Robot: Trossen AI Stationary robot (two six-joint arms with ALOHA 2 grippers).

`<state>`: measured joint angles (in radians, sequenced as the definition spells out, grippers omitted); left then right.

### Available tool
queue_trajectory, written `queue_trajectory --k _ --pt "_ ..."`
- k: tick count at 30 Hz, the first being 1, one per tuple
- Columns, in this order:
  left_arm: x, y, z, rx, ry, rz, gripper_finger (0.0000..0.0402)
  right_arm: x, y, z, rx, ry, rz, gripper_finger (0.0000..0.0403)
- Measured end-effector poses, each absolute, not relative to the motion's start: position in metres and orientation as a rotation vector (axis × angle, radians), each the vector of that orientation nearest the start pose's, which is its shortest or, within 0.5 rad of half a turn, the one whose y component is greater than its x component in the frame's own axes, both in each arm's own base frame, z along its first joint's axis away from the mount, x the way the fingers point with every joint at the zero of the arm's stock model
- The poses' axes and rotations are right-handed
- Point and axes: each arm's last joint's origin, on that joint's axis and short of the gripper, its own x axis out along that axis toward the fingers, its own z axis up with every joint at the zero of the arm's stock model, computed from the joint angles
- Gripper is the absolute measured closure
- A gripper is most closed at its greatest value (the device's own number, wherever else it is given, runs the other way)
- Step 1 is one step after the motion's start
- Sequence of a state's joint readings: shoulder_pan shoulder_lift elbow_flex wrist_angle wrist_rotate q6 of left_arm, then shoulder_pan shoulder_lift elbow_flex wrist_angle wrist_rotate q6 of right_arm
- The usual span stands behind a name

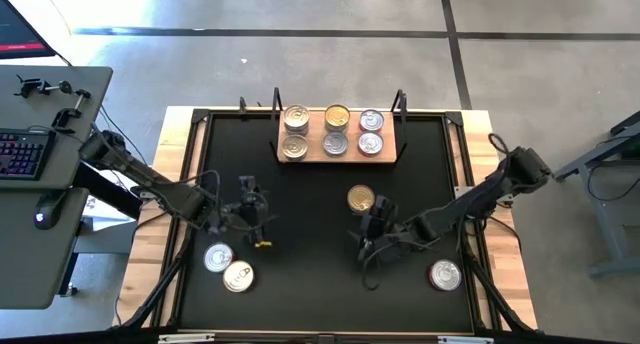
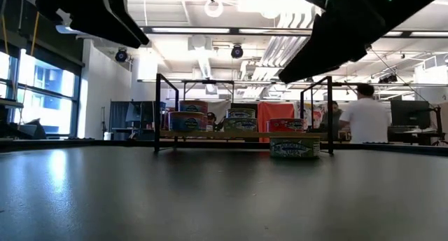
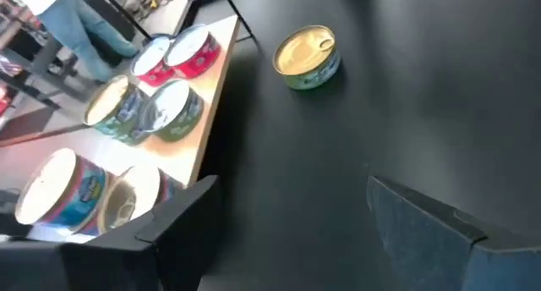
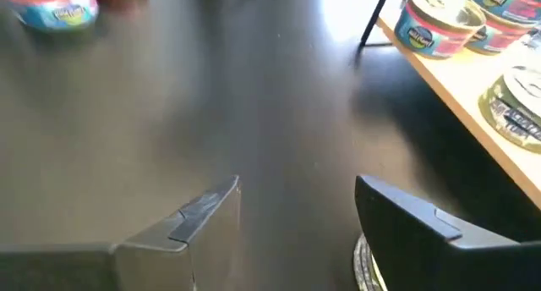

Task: Stack canned seafood by type on shelf
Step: Stack the green canned tuna on the bottom green canned tuna

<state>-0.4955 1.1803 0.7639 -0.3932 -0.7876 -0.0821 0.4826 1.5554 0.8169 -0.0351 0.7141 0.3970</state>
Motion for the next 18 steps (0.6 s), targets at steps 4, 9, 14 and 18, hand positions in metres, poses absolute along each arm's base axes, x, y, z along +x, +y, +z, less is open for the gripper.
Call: queue_trajectory --k 4,9,14,18 --pt "0.216 -0.098 0.232 0.366 0.618 0.299 0.0110 0.270 0.120 0.196 -0.021 0.607 -0.270 0.0176" --pt "0.217 -0.108 0.193 0.278 0.526 0.252 0.0110 0.265 0.116 0.195 -0.066 0.663 -0.277 0.0176" --pt "0.213 -0.106 0.167 0.239 0.562 0.281 0.0110 0.266 0.110 0.189 0.040 0.682 -0.340 0.0176" --pt "0.213 -0.106 0.166 0.245 0.573 0.282 0.0110 0.267 0.114 0.182 -0.048 0.726 -0.283 0.0176"
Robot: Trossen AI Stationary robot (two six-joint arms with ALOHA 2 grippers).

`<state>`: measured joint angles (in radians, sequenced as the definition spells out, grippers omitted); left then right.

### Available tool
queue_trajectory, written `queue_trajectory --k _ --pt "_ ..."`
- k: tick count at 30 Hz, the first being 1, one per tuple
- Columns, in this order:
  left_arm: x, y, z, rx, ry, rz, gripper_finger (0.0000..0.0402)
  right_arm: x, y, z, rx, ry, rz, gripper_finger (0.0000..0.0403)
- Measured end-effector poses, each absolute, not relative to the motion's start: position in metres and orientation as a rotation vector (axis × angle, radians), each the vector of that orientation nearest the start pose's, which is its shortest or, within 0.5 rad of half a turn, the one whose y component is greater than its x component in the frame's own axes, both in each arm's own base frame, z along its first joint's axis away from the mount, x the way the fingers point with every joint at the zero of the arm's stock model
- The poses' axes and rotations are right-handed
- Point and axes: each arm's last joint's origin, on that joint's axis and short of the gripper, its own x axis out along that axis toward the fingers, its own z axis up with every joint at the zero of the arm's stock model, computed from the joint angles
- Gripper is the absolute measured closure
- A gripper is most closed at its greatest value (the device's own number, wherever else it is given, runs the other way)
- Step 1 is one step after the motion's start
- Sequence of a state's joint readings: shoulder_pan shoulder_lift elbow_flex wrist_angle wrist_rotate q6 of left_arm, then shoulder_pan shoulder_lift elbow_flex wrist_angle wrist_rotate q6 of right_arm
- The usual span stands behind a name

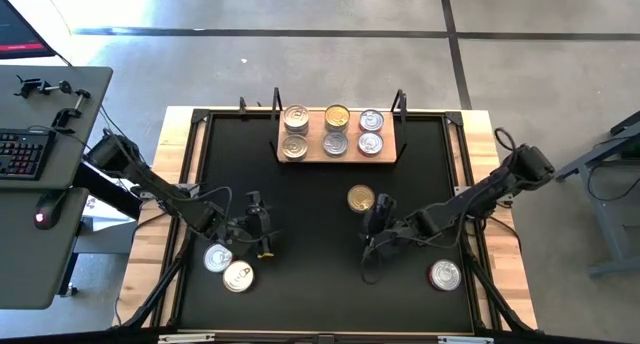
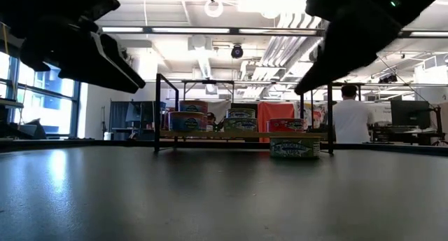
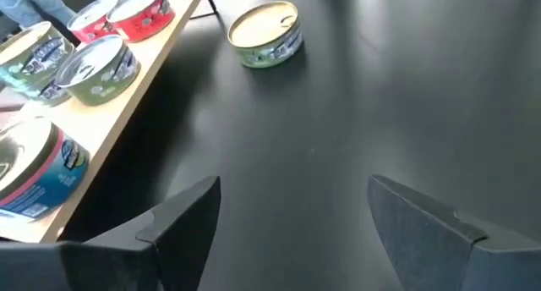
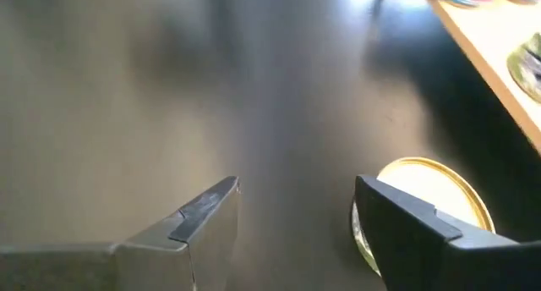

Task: Stack canned seafood by type on shelf
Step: Stack the green canned tuna on the bottom green canned tuna

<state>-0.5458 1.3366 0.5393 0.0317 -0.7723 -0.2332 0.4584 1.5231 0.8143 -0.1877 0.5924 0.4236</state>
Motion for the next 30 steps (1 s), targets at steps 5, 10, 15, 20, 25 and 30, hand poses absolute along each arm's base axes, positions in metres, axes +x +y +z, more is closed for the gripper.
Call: queue_trajectory --k 5,10,15,20,25,30 --pt "0.215 -0.103 0.166 0.240 0.568 0.294 0.0110 0.275 0.108 0.162 -0.218 0.802 -0.275 0.0176" --pt "0.219 -0.100 0.169 0.216 0.540 0.307 0.0110 0.285 0.089 0.145 -0.311 0.891 -0.280 0.0189" --pt "0.222 -0.098 0.171 0.207 0.520 0.314 0.0110 0.290 0.069 0.140 -0.298 0.941 -0.325 0.0232" --pt "0.222 -0.098 0.171 0.204 0.519 0.316 0.0110 0.289 0.064 0.136 -0.320 1.010 -0.249 0.0290" --pt "0.223 -0.100 0.172 0.226 0.522 0.268 0.0110 0.292 0.060 0.127 -0.323 1.037 -0.279 0.0349" --pt "0.226 -0.101 0.175 0.251 0.508 0.176 0.0110 0.297 0.063 0.126 -0.303 0.984 -0.259 0.0396"
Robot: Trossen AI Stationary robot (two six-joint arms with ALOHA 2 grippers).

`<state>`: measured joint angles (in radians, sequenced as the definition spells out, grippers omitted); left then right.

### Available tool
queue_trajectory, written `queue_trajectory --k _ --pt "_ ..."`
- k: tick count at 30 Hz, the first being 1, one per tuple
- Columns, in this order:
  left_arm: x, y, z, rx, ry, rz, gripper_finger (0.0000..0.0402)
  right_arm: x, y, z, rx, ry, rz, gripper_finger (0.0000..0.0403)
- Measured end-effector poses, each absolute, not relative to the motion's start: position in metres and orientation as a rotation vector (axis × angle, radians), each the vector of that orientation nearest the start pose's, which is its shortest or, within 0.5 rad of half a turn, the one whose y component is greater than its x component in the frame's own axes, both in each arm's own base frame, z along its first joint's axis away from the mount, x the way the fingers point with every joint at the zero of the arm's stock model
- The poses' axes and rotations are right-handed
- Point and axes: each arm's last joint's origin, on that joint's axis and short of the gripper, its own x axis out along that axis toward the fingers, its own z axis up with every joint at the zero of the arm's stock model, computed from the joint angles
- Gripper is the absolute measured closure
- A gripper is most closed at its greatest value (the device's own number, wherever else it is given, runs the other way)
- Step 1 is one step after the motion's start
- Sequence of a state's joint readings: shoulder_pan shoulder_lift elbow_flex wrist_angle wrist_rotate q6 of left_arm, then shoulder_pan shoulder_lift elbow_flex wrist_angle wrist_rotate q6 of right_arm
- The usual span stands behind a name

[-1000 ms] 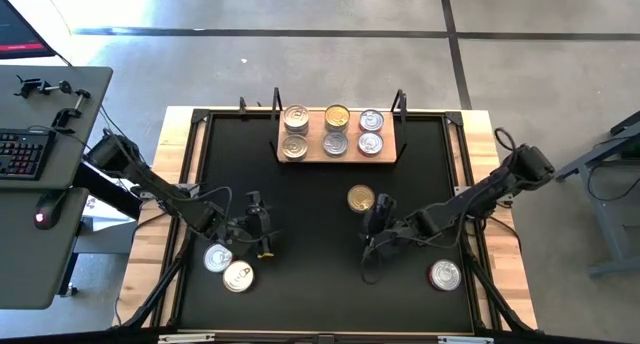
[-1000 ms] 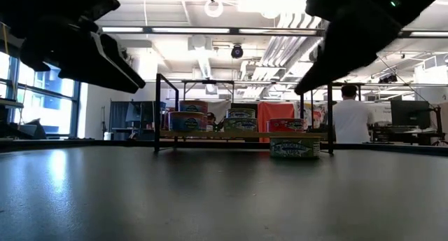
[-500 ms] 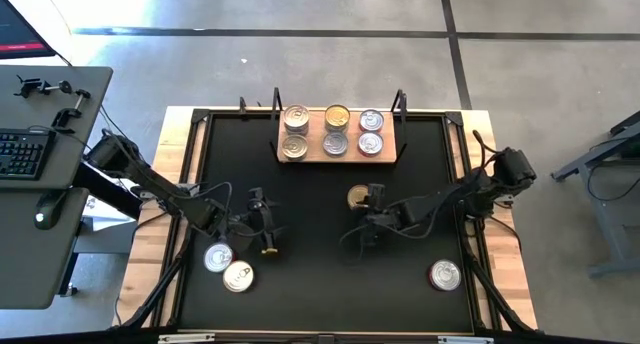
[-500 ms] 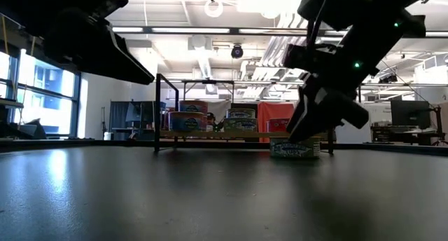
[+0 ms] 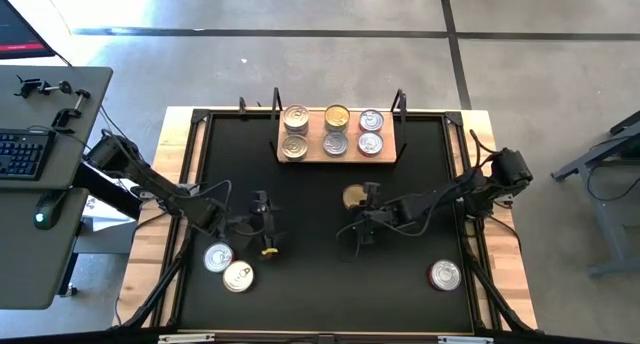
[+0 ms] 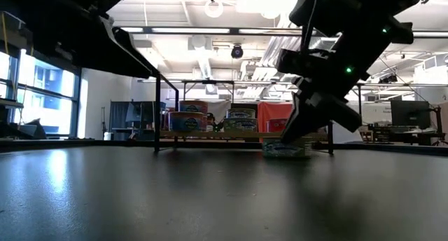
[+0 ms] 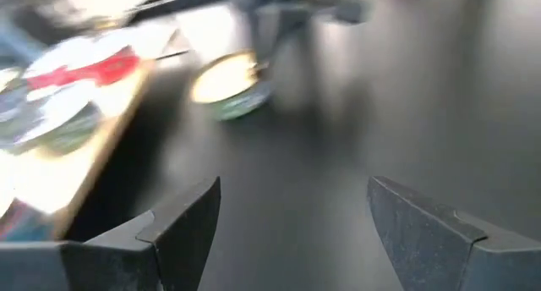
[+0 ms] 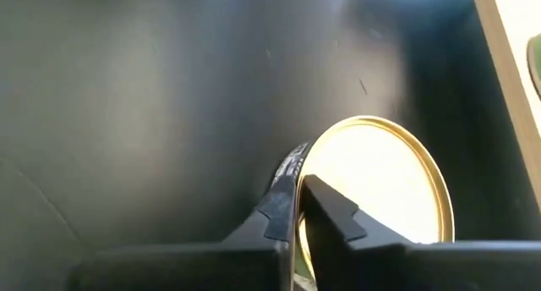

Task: Stack canned seafood by type on shelf
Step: Stack the green canned tuna on the bottom green canned tuna

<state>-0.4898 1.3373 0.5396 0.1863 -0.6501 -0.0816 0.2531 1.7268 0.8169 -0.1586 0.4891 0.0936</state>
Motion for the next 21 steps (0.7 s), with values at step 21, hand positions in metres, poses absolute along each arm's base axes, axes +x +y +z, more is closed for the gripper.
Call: queue_trajectory --k 21 --pt "0.261 -0.063 0.151 0.438 0.562 -0.177 0.0111 0.369 0.085 0.115 -0.092 0.546 0.048 0.0403"
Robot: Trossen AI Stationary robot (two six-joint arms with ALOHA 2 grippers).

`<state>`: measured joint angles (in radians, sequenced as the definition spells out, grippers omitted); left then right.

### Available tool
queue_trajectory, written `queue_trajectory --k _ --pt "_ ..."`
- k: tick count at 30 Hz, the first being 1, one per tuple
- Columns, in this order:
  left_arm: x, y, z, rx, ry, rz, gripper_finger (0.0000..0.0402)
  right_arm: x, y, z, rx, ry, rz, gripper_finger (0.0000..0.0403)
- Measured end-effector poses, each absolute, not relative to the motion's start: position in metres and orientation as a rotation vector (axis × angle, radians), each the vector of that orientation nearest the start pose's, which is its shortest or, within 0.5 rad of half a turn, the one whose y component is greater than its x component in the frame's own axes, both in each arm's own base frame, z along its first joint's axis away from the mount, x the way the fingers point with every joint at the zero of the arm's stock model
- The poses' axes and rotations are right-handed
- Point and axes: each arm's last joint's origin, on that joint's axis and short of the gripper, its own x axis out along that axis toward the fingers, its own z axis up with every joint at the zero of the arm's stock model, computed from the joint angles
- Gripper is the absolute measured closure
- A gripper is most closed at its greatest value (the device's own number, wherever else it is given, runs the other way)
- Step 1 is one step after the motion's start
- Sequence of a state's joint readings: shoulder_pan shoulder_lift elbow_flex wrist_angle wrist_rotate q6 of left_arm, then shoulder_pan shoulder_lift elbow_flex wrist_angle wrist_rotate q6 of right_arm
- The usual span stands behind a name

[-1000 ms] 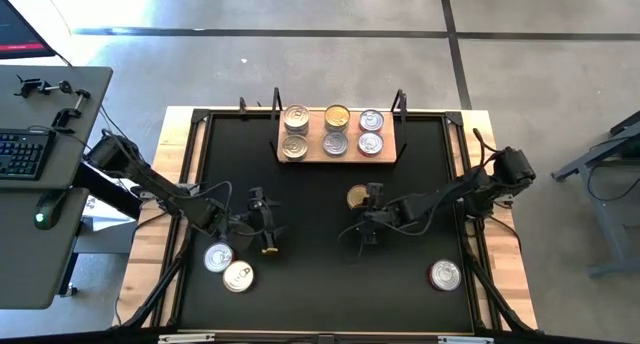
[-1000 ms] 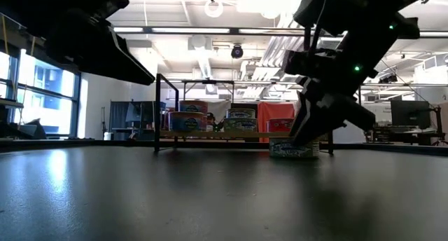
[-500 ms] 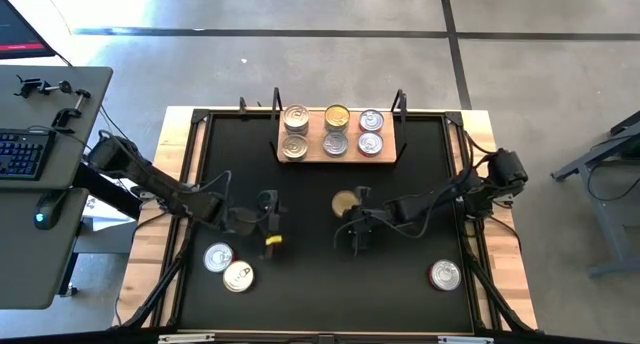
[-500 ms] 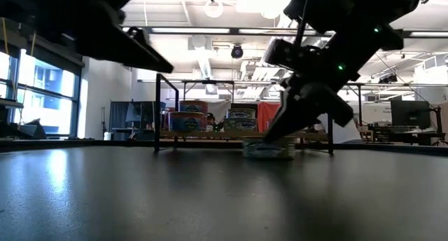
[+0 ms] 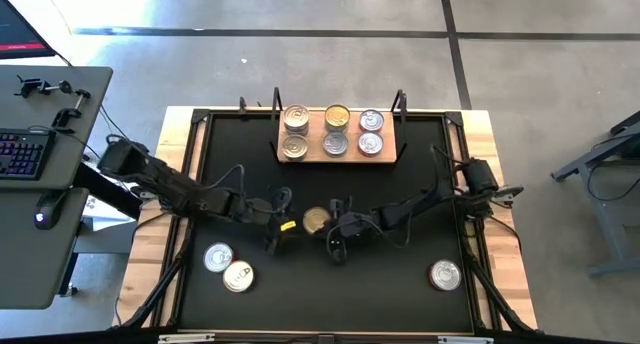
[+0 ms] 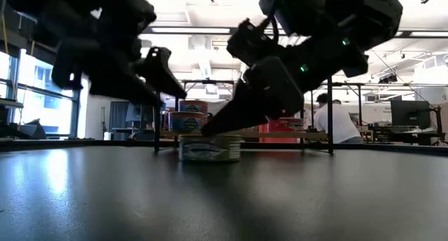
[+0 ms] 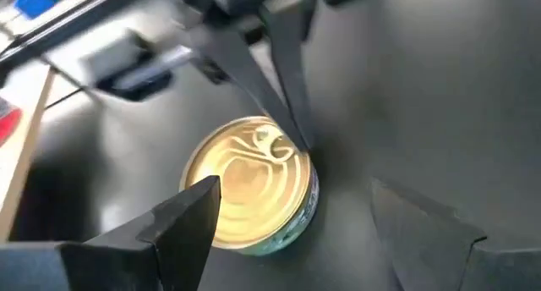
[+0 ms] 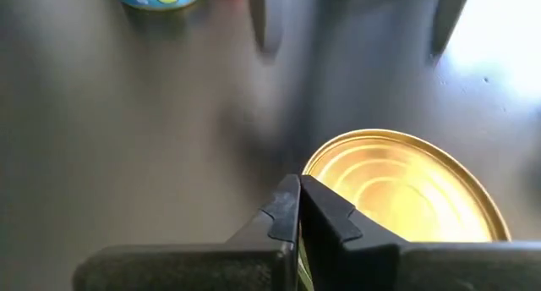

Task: Stack canned seafood by type on shelf
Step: Stack the green canned tuna on the bottom green canned tuna

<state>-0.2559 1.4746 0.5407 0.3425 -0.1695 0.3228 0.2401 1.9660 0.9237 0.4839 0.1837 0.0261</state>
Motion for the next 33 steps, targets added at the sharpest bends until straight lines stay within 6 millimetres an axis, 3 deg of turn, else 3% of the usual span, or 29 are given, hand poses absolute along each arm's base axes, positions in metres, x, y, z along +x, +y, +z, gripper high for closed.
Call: queue_trajectory --k 7,11,14,22,25,30,33 --pt "0.274 -0.066 0.120 0.528 0.612 -0.186 0.0131 0.379 0.088 0.129 -0.091 0.496 0.036 0.0402" --pt "0.281 -0.067 0.108 0.538 0.651 -0.186 0.0168 0.380 0.094 0.135 -0.110 0.503 0.052 0.0402" --pt "0.288 -0.069 0.105 0.540 0.648 -0.178 0.0207 0.376 0.102 0.151 -0.150 0.491 0.079 0.0402" --pt "0.293 -0.069 0.109 0.535 0.641 -0.194 0.0345 0.336 0.127 0.208 -0.228 0.506 0.041 0.0403" --pt "0.291 -0.069 0.115 0.524 0.628 -0.210 0.0390 0.316 0.128 0.225 -0.193 0.571 0.026 0.0403" --pt "0.289 -0.069 0.130 0.507 0.580 -0.218 0.0392 0.287 0.118 0.255 -0.089 0.606 -0.027 0.0391" --pt "0.288 -0.069 0.142 0.478 0.534 -0.228 0.0400 0.282 0.117 0.251 -0.089 0.633 0.058 0.0365"
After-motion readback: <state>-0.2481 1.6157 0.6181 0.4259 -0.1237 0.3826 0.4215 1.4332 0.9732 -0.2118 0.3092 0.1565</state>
